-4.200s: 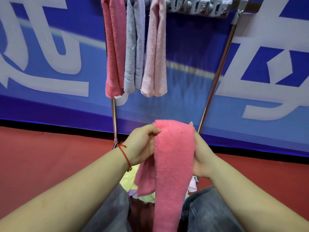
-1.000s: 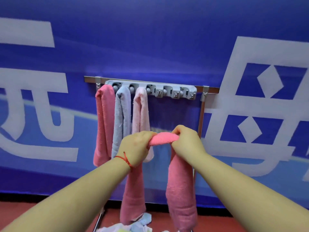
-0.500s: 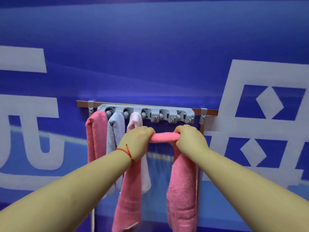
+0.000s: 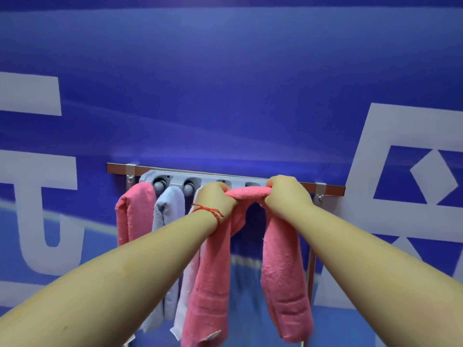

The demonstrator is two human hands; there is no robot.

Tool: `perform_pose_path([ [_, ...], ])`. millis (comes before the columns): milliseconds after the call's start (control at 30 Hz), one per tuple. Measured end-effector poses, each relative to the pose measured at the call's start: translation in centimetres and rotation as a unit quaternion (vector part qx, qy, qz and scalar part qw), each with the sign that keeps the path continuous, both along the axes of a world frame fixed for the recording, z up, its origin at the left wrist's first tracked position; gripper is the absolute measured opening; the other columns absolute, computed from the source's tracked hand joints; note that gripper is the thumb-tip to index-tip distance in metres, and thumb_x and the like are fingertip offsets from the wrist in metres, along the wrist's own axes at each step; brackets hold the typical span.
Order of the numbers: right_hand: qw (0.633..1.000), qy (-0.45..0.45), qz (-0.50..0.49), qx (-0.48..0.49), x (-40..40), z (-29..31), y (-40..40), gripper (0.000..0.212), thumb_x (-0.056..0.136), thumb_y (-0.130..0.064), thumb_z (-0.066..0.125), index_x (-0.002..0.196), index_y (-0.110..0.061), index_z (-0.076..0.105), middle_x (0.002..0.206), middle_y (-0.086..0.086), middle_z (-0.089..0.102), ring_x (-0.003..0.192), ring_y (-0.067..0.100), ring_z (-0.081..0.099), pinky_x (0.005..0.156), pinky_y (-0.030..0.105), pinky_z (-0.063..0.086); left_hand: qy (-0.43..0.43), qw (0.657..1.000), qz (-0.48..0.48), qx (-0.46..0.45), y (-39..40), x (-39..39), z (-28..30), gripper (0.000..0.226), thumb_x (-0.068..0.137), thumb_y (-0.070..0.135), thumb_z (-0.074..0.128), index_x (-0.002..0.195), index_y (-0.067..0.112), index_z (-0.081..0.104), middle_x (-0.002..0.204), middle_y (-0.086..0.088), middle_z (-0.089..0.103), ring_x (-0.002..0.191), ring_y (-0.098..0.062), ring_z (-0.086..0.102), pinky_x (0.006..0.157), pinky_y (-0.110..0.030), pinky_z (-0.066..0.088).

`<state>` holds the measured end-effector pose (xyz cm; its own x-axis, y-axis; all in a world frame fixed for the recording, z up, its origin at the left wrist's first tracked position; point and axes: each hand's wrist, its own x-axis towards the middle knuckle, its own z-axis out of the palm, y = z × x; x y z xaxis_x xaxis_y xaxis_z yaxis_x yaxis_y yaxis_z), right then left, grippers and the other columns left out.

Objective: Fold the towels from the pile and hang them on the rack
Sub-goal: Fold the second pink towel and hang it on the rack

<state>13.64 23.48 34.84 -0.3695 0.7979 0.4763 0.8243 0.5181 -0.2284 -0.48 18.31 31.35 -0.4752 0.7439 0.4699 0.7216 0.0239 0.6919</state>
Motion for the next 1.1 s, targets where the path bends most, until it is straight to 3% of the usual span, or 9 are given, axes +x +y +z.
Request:
perform_pose_path([
  [167,0.999,-0.012,0.000,0.043,-1.6,1.6,1.8,0.027,0.082,-0.002,0.049,0.105,-0.010,0.060,0.106,0.009,0.060,0.093,0.030,0.056,0.065,0.028,0.037,0.195,0.978,0.060,0.043,1.2,-1.7,2.8,0.012,0.076,0.012,0.059,0.087,0.015,0.056,0.094,-0.009,0.063,0.090,-0.032,0.057,0.066,-0.030,0.033],
  [467,0.986,-0.043,-0.024,0.162,-3.5,0.5,3.6,0.029,0.084,0.005,0.040,0.110,-0.009,0.040,0.095,0.009,0.048,0.072,0.031,0.043,0.062,0.034,0.032,0.316,0.942,0.109,0.009,4.4,-3.6,2.6,0.015,0.085,0.008,0.048,0.099,0.009,0.048,0.106,-0.012,0.054,0.093,-0.036,0.055,0.068,-0.036,0.037],
  [633,0.971,-0.158,-0.011,0.178,-4.1,-2.9,4.7,0.026,0.088,-0.002,0.044,0.112,-0.010,0.048,0.108,0.010,0.060,0.096,0.030,0.062,0.063,0.031,0.034,0.356,0.927,0.099,-0.055,5.9,-3.7,-0.9,0.019,0.084,0.007,0.051,0.102,0.013,0.054,0.093,-0.008,0.062,0.088,-0.030,0.061,0.064,-0.034,0.038],
  [733,0.947,-0.202,-0.032,0.249,-4.6,-4.5,4.6,0.028,0.048,-0.016,0.079,0.071,-0.014,0.064,0.062,0.005,0.062,0.053,0.020,0.062,0.045,0.020,0.032,0.438,0.889,0.124,-0.043,5.9,-3.7,-2.3,0.020,0.072,0.012,0.062,0.091,0.018,0.056,0.070,-0.001,0.059,0.065,-0.023,0.061,0.057,-0.031,0.039],
  [800,0.953,-0.188,-0.015,0.236,-4.7,-5.0,5.1,0.033,0.024,-0.013,0.079,0.049,-0.017,0.058,0.040,0.000,0.050,0.034,0.018,0.050,0.042,0.015,0.025,0.440,0.891,0.107,-0.035,5.7,-3.3,-2.6,0.021,0.077,0.015,0.055,0.098,0.017,0.054,0.090,-0.006,0.067,0.084,-0.028,0.064,0.073,-0.032,0.038],
  [900,0.956,-0.195,-0.009,0.221,-4.8,-6.4,5.4,0.005,0.060,-0.018,0.057,0.056,-0.019,0.061,0.051,0.001,0.056,0.049,0.020,0.056,0.048,0.015,0.012,0.392,0.916,0.087,-0.004,5.2,-3.1,-2.9,0.030,0.081,0.021,0.046,0.109,0.015,0.054,0.102,-0.007,0.068,0.094,-0.029,0.060,0.084,-0.031,0.032],
  [967,0.961,-0.184,-0.002,0.207,-4.5,-7.6,5.4,0.030,0.062,-0.015,0.030,0.049,-0.020,0.058,0.042,-0.003,0.052,0.044,0.018,0.051,0.049,0.016,0.024,0.370,0.926,0.077,0.019,5.0,-3.3,-3.1,0.043,0.074,0.025,0.037,0.109,0.014,0.059,0.097,-0.010,0.070,0.088,-0.030,0.061,0.088,-0.032,0.033],
  [1067,0.935,-0.156,-0.014,0.318,-3.9,-8.4,4.8,0.002,0.048,-0.018,0.058,0.048,-0.017,0.056,0.036,-0.001,0.049,0.042,0.021,0.050,0.065,0.031,0.035,0.384,0.920,0.074,0.003,5.0,-3.4,-3.8,0.041,0.071,0.019,0.036,0.103,0.011,0.059,0.092,-0.011,0.069,0.088,-0.030,0.062,0.102,-0.035,0.028],
  [1100,0.936,-0.155,-0.009,0.316,-4.1,-8.5,4.8,0.016,0.038,-0.015,0.069,0.048,-0.016,0.056,0.037,0.000,0.050,0.042,0.021,0.050,0.066,0.033,0.031,0.388,0.918,0.076,-0.001,5.0,-3.1,-4.0,0.034,0.074,0.015,0.040,0.102,0.011,0.058,0.091,-0.011,0.069,0.089,-0.031,0.062,0.108,-0.035,0.023],
])
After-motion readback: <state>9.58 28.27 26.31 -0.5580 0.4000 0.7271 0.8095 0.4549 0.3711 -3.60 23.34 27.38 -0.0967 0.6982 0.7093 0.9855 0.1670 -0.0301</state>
